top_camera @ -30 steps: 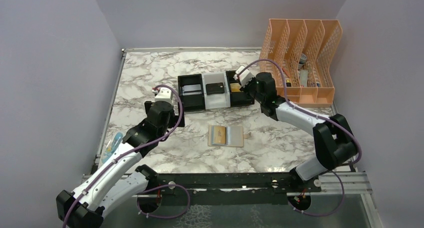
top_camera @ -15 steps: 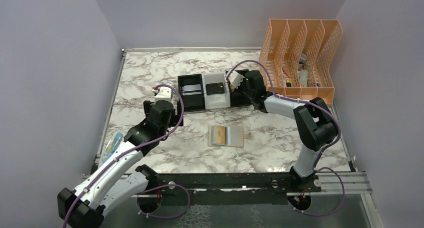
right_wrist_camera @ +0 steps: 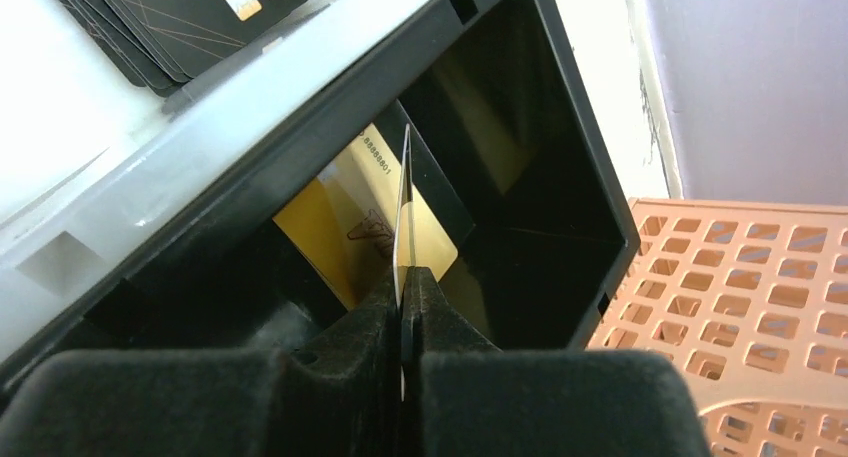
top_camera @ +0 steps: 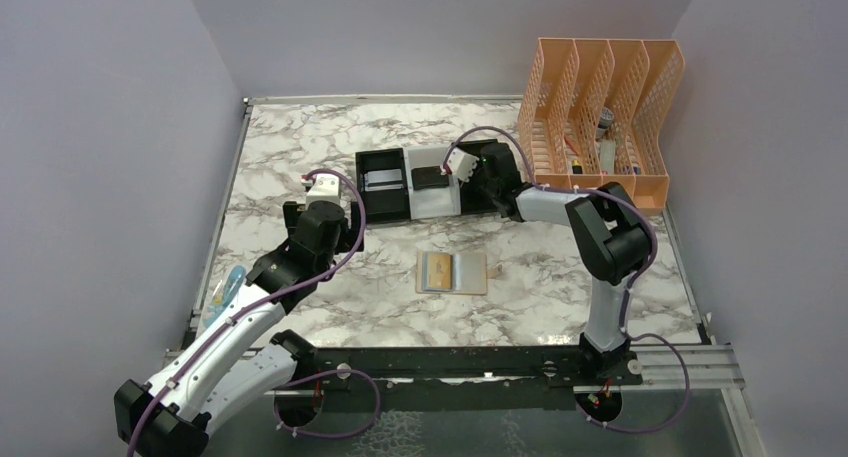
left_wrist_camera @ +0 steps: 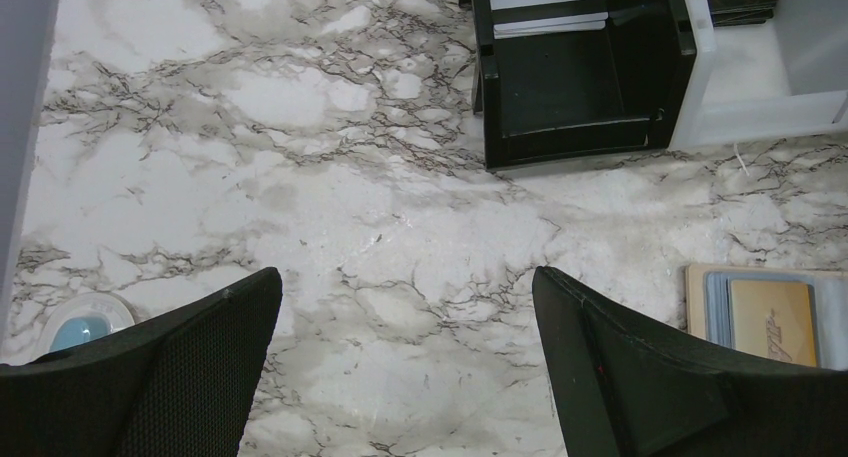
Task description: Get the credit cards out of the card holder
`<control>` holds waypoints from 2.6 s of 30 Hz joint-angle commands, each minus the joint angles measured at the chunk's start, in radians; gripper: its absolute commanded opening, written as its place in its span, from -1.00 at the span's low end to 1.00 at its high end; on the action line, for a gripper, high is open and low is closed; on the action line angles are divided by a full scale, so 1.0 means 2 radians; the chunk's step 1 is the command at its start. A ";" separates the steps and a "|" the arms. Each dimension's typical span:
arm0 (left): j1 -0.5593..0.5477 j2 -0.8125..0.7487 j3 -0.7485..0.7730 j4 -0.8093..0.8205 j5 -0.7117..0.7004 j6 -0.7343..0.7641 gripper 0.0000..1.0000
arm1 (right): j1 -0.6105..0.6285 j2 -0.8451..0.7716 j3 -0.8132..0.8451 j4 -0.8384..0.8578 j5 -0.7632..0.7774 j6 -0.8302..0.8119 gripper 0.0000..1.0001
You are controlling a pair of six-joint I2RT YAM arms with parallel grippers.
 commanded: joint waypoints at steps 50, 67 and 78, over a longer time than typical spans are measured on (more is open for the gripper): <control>0.011 0.013 0.010 0.004 0.010 0.008 0.98 | -0.018 -0.076 0.049 -0.181 -0.114 0.497 -0.63; 0.018 0.028 0.012 0.004 0.023 0.005 0.98 | -0.018 0.049 0.175 -0.309 0.007 0.547 -0.71; 0.022 0.032 0.013 0.003 0.025 0.005 0.98 | -0.018 0.092 0.207 -0.297 0.039 0.550 -0.71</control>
